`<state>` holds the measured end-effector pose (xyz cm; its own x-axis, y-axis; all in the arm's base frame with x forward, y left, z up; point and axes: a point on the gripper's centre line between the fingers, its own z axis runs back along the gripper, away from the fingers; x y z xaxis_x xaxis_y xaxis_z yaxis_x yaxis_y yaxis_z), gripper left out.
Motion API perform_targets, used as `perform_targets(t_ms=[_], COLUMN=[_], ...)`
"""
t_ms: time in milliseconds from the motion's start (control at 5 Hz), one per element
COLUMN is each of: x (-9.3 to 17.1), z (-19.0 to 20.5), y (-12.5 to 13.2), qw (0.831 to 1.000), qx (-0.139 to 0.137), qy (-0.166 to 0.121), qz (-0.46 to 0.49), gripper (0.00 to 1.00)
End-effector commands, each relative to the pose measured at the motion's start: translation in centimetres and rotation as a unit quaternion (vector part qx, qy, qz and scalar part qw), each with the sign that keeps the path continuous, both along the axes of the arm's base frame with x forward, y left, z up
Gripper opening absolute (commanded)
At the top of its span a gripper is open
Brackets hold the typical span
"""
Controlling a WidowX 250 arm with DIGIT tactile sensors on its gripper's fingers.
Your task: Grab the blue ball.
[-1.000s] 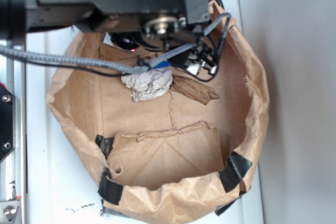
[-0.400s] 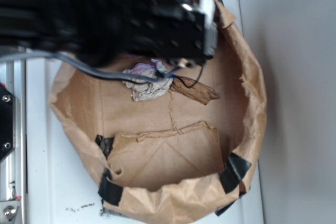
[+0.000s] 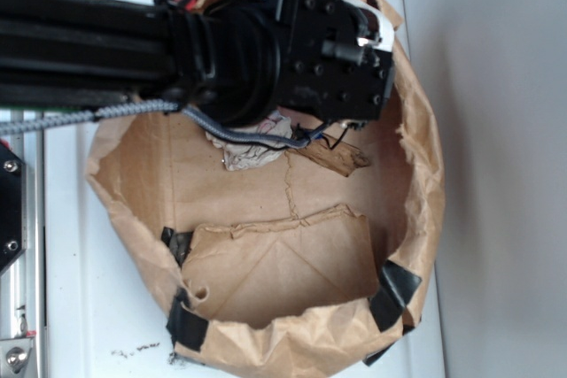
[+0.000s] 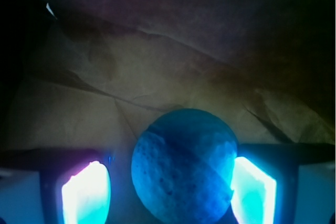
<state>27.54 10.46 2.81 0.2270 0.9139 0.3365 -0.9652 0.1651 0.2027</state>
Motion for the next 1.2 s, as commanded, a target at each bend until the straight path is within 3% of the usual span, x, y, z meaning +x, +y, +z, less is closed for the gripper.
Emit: perform_targets(t_ms=[0,400,600,800,1000], x=[-0.6,-0.7,-0.1,1.0,1.2], z=[1.5,2.6,4.9,9.8,13.4], y=[0.0,-0.3,-0.6,-2.1,-4.1], qw=[0.999,0.998,0.992,0.968,0.931], qx=[0.016,0.013,-0.019,-0.088,-0.099], qy=[-0.033,-0.04,-0.038,-0.023,0.006], qz=[-0.021,-0.047,-0.115,-0.234,-0.351], gripper=[0.0,0.0,0.0,0.0,0.0])
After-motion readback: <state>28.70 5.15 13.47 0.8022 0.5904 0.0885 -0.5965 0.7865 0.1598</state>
